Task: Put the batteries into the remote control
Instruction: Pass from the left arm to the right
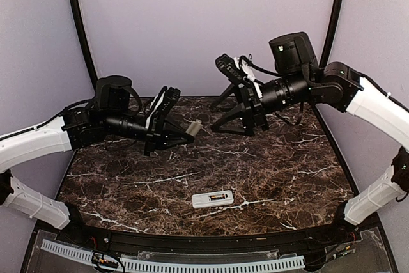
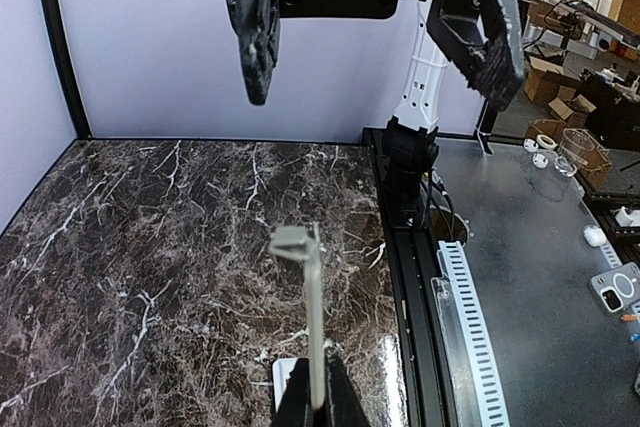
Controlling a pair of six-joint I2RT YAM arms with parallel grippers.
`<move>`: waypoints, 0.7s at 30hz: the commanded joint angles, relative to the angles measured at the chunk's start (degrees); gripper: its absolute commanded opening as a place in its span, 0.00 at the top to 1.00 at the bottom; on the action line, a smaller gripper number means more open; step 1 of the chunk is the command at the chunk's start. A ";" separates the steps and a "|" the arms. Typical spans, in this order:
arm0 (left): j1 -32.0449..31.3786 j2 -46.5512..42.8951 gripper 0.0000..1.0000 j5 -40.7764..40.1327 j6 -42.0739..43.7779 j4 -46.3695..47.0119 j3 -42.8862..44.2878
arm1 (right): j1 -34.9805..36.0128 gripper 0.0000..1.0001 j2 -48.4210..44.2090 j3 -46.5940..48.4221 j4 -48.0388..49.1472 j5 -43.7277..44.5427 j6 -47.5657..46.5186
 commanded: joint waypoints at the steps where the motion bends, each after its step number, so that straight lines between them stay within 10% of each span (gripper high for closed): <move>1: -0.74 1.51 1.00 0.75 2.42 -5.42 2.95 | -0.18 0.39 2.18 0.47 -1.30 -0.07 1.19; 11: -1.20 2.03 1.00 0.23 2.21 -4.51 2.47 | -0.18 0.45 7.61 1.61 1.81 -2.36 4.33; 21: -1.22 2.05 1.00 -0.23 2.48 -4.45 2.48 | -0.12 0.79 10.58 2.16 2.63 -6.35 6.28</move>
